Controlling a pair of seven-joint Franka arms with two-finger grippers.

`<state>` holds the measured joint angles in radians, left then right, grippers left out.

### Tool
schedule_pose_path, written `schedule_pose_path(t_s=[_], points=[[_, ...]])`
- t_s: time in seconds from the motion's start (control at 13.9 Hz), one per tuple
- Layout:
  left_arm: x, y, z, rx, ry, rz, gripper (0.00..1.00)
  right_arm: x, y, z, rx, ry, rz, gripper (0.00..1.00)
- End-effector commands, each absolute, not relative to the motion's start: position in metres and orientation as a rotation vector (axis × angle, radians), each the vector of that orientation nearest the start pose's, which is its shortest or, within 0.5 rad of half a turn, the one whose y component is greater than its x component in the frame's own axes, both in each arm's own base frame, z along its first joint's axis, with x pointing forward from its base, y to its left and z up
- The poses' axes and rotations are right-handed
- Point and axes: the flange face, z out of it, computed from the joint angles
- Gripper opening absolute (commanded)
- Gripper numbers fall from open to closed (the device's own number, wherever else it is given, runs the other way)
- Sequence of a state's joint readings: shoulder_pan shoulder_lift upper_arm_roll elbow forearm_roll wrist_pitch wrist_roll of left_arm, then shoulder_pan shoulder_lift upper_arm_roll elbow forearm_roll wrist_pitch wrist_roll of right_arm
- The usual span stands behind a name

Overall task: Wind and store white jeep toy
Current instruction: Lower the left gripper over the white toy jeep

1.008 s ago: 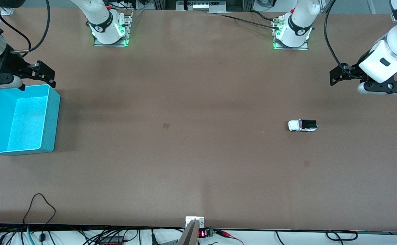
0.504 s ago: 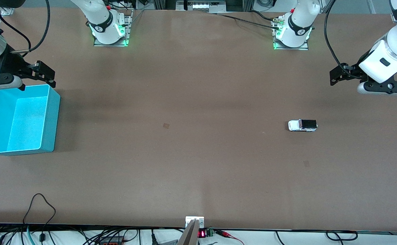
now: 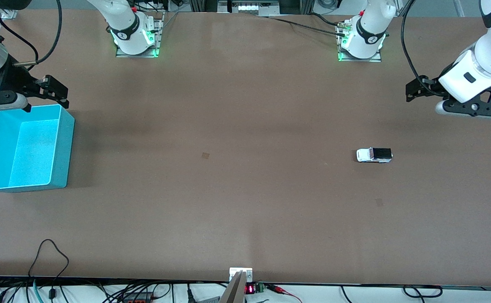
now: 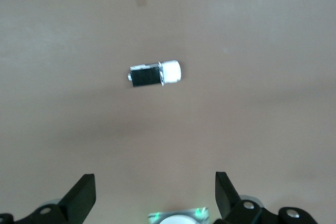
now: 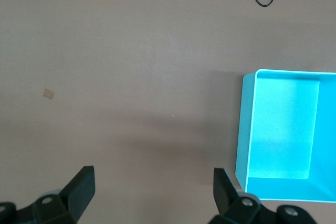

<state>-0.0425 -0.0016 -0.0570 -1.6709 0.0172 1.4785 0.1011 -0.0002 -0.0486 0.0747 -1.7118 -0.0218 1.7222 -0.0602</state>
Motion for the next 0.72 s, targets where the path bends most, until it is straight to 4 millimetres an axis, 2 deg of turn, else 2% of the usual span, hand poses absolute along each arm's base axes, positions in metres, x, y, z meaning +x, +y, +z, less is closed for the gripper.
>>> schedule_pose_path(t_s=[0.0,0.14,0.29,0.36,0.43,0.65], points=[[0.537,-0.052,0.55,-3.056,0.609,0.465,1.0,0.544,0.041,0.605,-3.174,-0.211,-0.096,1.0],[0.545,-0.05,0.537,-3.03,0.722,0.467,1.0,0.545,0.041,0.605,-3.173,-0.211,-0.098,1.0],[0.549,-0.045,0.513,-2.966,0.871,0.459,1.0,0.544,0.041,0.605,-3.174,-0.209,-0.096,1.0],[0.55,-0.044,0.498,-2.92,0.982,0.455,1.0,0.545,0.041,0.605,-3.173,-0.211,-0.098,1.0],[0.553,-0.043,0.475,-2.874,1.09,0.483,1.0,0.545,0.041,0.605,-3.173,-0.211,-0.098,1.0],[0.553,-0.046,0.422,-2.81,1.274,0.408,1.0,0.544,0.041,0.605,-3.174,-0.211,-0.096,1.0]])
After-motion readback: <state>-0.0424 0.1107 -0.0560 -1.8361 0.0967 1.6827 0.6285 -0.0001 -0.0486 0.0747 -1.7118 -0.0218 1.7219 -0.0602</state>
